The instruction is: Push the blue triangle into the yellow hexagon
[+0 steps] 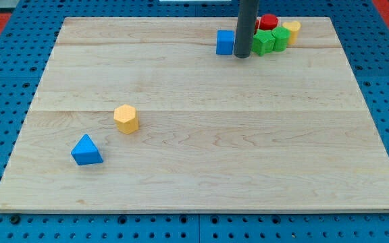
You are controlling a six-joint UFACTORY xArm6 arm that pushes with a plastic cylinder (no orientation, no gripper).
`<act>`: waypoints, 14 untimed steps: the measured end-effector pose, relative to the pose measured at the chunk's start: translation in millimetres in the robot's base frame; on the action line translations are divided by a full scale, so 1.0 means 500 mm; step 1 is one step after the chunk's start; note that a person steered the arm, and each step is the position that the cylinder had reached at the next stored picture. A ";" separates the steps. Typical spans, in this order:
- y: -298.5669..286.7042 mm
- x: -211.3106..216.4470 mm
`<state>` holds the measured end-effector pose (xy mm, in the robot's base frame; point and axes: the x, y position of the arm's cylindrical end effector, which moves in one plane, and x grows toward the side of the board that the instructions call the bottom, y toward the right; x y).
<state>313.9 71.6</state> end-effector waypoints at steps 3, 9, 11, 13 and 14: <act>-0.147 0.429; -0.501 0.428; -0.459 0.320; -0.392 0.272; -0.546 0.295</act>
<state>461.5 -201.4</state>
